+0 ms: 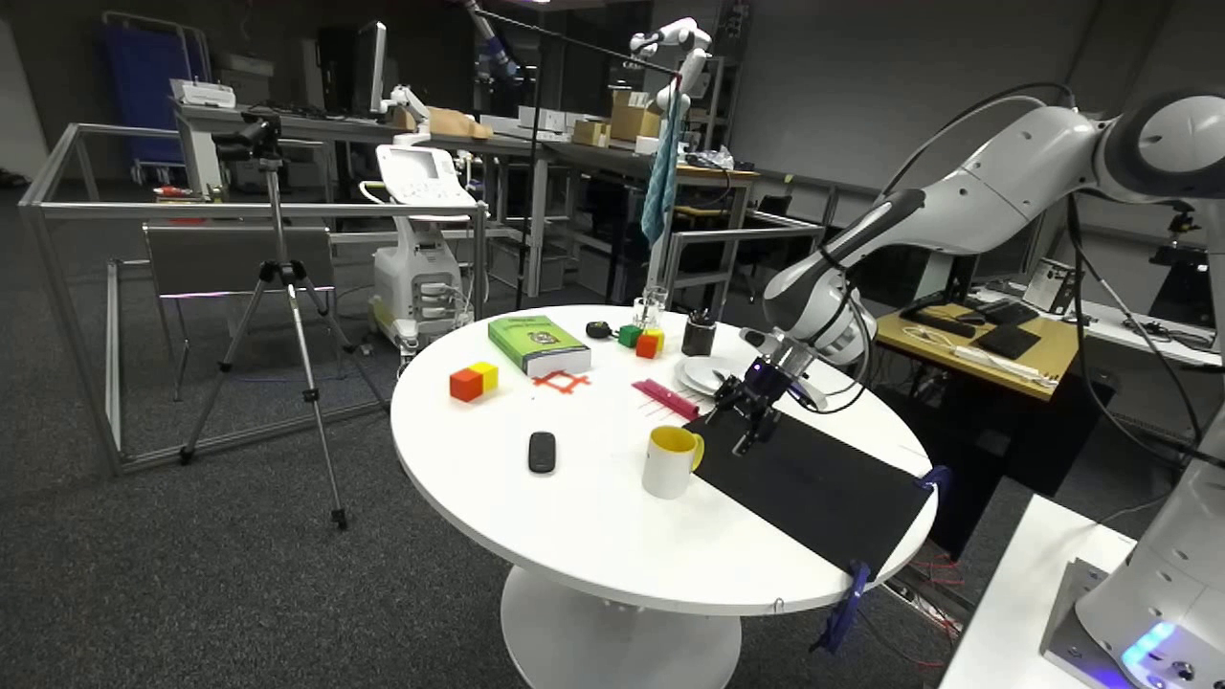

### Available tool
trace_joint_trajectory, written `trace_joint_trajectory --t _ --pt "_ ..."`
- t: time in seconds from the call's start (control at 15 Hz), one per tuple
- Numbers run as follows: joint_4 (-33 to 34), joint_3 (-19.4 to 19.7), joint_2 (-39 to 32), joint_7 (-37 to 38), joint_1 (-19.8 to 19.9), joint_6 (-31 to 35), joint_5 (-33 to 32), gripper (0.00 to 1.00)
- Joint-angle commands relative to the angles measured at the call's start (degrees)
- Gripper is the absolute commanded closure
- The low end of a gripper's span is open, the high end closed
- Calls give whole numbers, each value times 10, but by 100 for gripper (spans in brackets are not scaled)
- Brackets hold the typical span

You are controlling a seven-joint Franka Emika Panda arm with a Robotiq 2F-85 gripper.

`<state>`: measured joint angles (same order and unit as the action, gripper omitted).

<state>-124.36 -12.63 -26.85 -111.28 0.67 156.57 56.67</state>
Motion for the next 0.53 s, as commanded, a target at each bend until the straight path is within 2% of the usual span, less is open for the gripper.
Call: trace_joint_trajectory --t 0.0,0.47 --pt "29 -11 -20 -9 -3 28 20 0" --pt "59 -18 -49 0 -13 37 7 0"
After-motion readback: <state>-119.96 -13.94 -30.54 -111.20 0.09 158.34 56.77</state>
